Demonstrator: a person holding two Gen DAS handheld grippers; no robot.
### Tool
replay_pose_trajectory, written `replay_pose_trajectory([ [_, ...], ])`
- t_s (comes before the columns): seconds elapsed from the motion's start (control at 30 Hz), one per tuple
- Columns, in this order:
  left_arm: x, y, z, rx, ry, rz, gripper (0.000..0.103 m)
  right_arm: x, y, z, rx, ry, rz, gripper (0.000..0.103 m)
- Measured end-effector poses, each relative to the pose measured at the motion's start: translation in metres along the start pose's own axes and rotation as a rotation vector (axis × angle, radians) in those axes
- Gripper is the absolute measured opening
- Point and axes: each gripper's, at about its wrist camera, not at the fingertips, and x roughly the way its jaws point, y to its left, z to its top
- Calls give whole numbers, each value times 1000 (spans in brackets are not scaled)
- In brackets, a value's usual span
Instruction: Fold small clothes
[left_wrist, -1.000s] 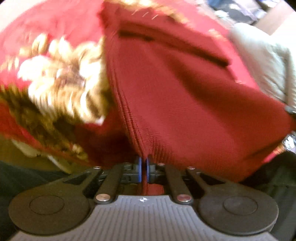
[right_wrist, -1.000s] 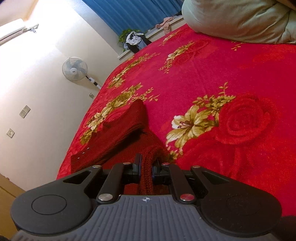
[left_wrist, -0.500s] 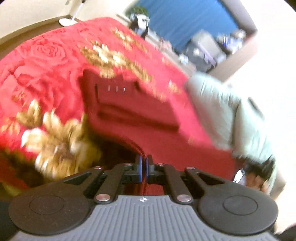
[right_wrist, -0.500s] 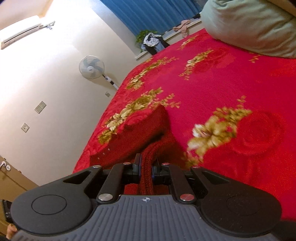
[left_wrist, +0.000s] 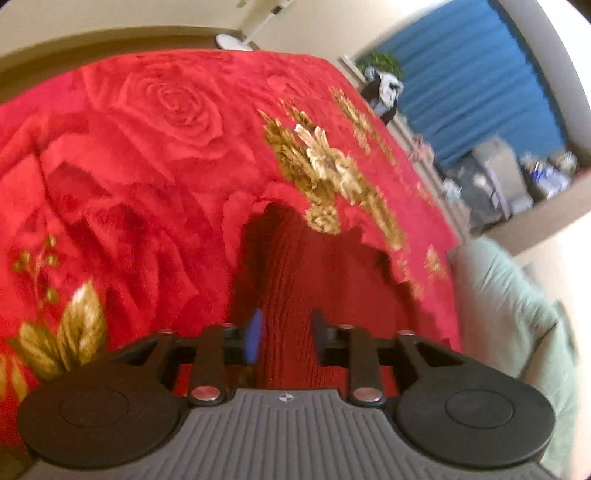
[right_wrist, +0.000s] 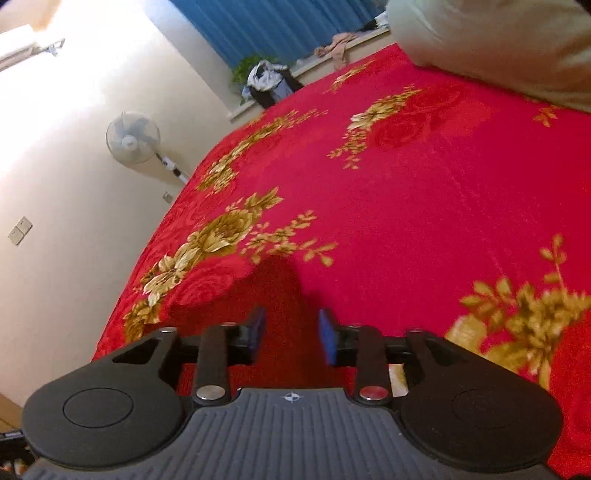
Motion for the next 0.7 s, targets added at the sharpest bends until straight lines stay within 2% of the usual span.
replay_pose_trajectory([
  [0.13,21,2,-1,31,26,65,36,19,-20,-12,34,43,-28,42],
  [0.17,26,1,-1,37,27,73,38,21,-18,-12,21,40,-6,44],
  [0.2,29,-1,0,45,23,83,40,25,-14,-12,0,47,12,52],
  [0.27,35,-8,2,54,10,103,49,37,-9,-18,-61,104,22,57],
  [0.33,43,-13,4,53,4,125,49,49,-6,-24,-94,163,12,57],
  [0.47,61,-22,9,53,12,164,52,54,-2,-28,-123,142,-2,57],
  [0.57,73,-28,12,64,13,191,60,51,3,-24,-134,102,-2,49],
  [0.7,89,-26,17,50,16,252,62,55,8,-24,-190,88,-25,31],
])
